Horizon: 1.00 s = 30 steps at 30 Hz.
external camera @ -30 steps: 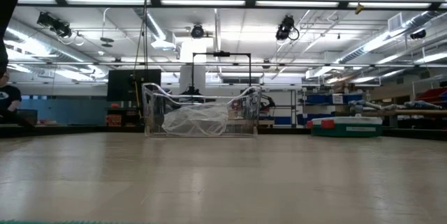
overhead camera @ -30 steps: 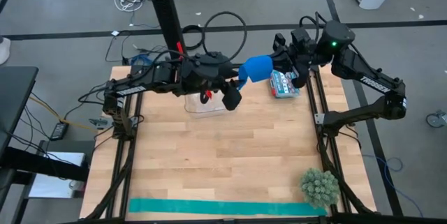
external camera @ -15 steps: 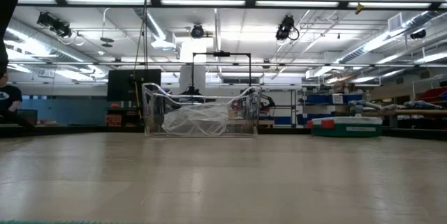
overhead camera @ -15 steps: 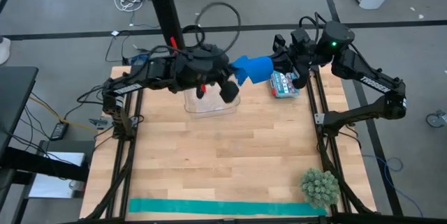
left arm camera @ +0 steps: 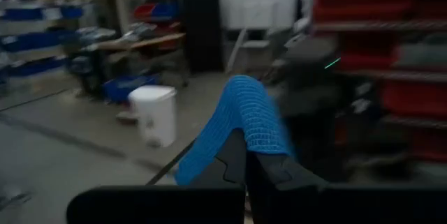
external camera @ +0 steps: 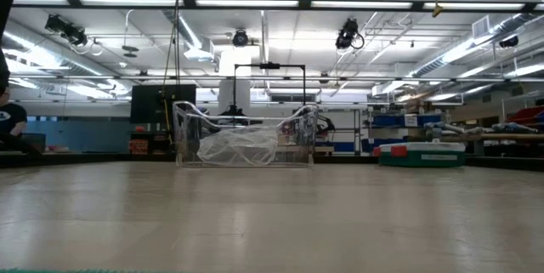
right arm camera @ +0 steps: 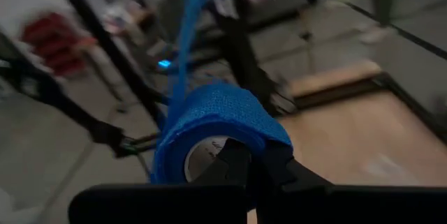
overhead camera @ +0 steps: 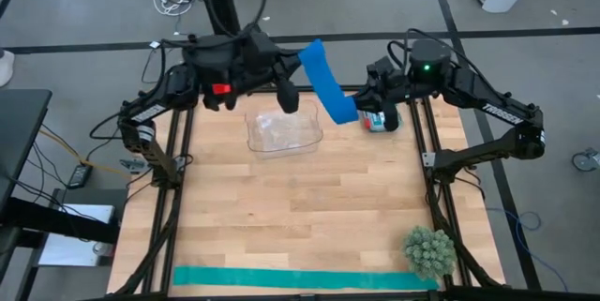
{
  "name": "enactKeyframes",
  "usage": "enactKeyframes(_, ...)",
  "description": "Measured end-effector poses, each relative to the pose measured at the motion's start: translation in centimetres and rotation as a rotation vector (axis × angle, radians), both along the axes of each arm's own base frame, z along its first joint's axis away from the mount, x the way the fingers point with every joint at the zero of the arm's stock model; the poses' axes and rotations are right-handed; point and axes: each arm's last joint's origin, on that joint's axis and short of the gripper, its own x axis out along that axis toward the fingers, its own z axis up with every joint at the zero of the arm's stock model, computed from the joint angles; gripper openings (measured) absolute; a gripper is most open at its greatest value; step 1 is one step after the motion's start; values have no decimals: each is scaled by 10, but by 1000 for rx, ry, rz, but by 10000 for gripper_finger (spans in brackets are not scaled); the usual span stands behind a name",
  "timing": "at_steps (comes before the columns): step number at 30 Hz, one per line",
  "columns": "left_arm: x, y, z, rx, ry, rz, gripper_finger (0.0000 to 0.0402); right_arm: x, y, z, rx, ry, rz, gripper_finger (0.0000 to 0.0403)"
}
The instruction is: Roll bandage
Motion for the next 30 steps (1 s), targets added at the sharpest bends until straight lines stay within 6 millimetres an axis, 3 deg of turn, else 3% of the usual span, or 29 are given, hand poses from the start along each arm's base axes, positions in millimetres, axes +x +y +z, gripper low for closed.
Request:
enactKeyframes(11,-1,-30,16,54,-149,-196,3,-12,-37,-8,-178,84,-214,0)
enactKeyframes(23,-3,-52,16,66,-142,-222,5,-3,-93,-26,-125,96,-249,0)
enactKeyframes(30,-3,-59,13,88,-107,-225,5,-3,-111,-27,-31,52,-272,0)
